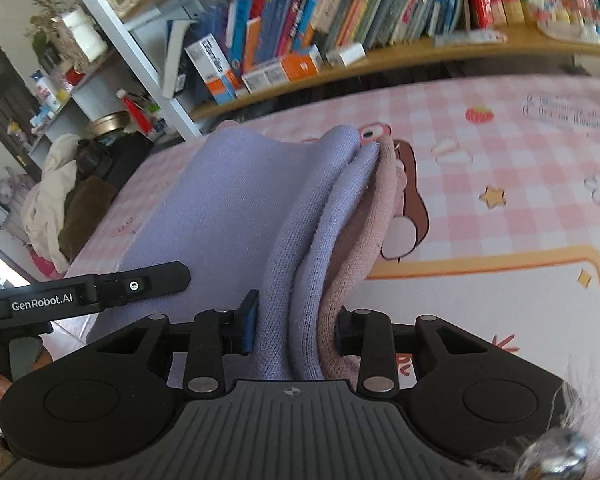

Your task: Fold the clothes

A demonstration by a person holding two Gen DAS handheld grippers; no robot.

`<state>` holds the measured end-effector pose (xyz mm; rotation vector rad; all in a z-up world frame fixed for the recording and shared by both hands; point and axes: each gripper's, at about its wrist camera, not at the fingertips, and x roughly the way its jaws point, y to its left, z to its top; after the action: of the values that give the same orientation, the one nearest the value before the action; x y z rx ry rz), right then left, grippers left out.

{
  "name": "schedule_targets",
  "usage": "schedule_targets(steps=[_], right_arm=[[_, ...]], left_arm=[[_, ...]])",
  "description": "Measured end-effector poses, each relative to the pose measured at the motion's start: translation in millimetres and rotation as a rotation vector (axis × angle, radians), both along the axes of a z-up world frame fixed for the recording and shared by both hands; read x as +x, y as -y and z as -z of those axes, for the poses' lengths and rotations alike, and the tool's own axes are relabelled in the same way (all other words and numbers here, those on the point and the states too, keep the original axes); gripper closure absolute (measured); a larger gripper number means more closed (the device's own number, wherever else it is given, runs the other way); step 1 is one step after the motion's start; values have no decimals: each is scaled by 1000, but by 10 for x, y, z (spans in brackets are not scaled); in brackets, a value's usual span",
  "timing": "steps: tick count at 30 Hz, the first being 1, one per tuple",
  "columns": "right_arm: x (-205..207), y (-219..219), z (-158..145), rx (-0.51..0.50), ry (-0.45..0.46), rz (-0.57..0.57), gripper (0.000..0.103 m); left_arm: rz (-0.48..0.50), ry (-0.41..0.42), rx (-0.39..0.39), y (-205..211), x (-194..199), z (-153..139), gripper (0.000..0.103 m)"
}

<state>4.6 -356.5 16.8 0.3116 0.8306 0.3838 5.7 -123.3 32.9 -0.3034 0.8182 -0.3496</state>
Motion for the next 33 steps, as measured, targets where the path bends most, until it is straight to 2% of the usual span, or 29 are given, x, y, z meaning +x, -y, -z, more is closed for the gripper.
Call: schedule_targets(steps=[14, 33], right_arm=[[-173, 237, -22, 22, 22, 9, 72], [-355, 452, -76, 30, 58, 72, 72]], left_arm=[[5, 19, 13, 233, -129, -63, 61], [65, 52, 16, 438, -155, -131, 61]])
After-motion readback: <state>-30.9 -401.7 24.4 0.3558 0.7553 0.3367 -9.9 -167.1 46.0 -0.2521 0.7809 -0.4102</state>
